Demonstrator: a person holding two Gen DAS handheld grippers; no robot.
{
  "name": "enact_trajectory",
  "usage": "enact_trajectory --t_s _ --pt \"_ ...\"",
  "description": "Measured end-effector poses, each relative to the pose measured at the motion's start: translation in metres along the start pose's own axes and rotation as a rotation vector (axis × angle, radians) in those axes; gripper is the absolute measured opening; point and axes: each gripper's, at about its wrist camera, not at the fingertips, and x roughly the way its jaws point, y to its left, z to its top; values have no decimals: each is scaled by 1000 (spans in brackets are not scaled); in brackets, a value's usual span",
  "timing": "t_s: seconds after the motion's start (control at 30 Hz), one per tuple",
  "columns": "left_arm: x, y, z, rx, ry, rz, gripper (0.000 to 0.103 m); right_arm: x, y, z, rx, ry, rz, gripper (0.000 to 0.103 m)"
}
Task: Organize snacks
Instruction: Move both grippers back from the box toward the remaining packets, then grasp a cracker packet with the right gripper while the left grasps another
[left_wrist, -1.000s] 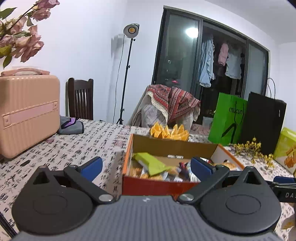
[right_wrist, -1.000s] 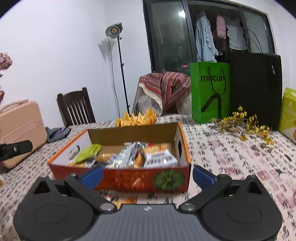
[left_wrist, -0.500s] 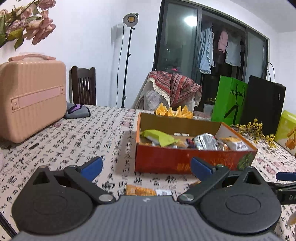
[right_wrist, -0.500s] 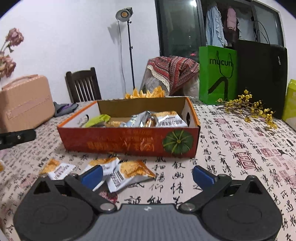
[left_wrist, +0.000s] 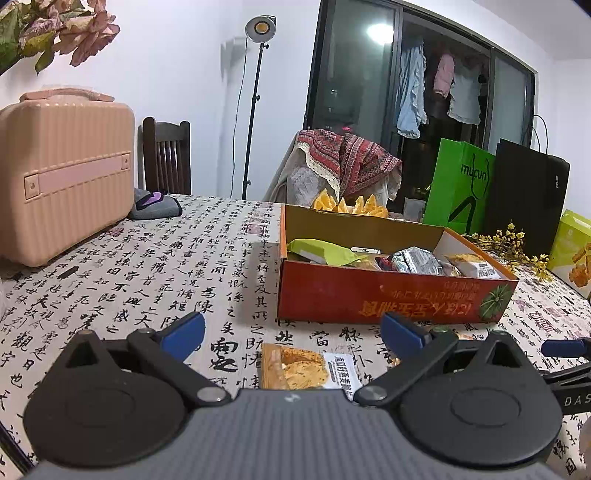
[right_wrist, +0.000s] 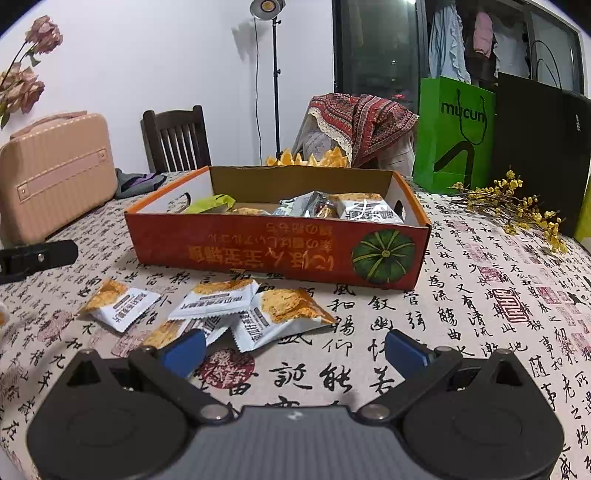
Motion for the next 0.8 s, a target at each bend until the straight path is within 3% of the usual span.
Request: enact_trajectory --t_s 0.6,0.8 --pt "7 15 -9 -29 22 -19 103 3 0 -2 4 28 -58 102" --pt "12 21 -10 -47 34 -21 103 8 0 2 27 35 -56 95"
